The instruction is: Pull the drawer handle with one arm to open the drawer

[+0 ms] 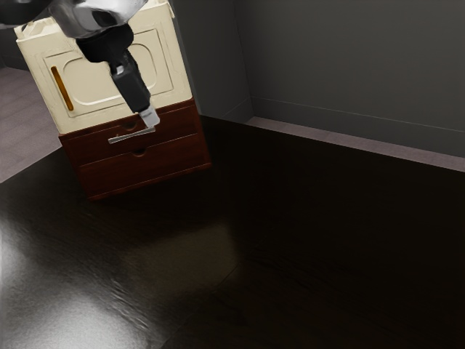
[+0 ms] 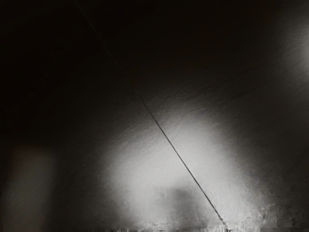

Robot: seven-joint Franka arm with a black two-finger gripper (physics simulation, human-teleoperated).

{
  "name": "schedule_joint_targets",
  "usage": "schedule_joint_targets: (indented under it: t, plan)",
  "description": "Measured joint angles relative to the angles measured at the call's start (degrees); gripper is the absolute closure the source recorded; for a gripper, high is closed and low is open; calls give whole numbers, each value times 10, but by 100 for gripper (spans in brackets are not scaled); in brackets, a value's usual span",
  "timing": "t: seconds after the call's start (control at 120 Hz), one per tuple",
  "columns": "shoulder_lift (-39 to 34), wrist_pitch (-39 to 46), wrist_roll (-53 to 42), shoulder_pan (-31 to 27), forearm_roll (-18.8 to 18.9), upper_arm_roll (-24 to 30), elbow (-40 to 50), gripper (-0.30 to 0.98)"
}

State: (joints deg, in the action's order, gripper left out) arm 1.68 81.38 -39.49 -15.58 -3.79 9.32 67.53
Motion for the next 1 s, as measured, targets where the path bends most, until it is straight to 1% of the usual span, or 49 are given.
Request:
schedule_joint_targets:
  t: [0.117,0.167,0.217,0.233,0.3,0.358,0.442,0.492,0.642,0.717,0.775,0.85,0.892,0.933,1.0]
  plan:
    - [3,42,-69,-5,48,16,34,0]
    - [0,69,-100,-8,59,18,55,0]
    - [-5,100,-130,-13,63,19,90,0]
    - [-5,111,-140,-14,61,19,101,0]
    - [-12,159,-182,-22,25,19,153,0]
    - [-14,199,-216,-25,5,18,185,0]
    - [-14,244,-254,-2,-12,-11,207,0]
    - [-10,264,-263,11,-11,-27,210,0]
    - [11,315,-268,23,19,-62,209,0]
    - [10,327,-264,9,36,-89,209,0]
    - [10,330,-257,-16,46,-103,209,0]
    - [19,332,-249,-55,58,-109,207,0]
    - [28,333,-245,-67,66,-109,201,1]
    - [38,336,-244,-67,72,-105,194,3]
    - [52,338,-243,-44,78,-99,184,6]
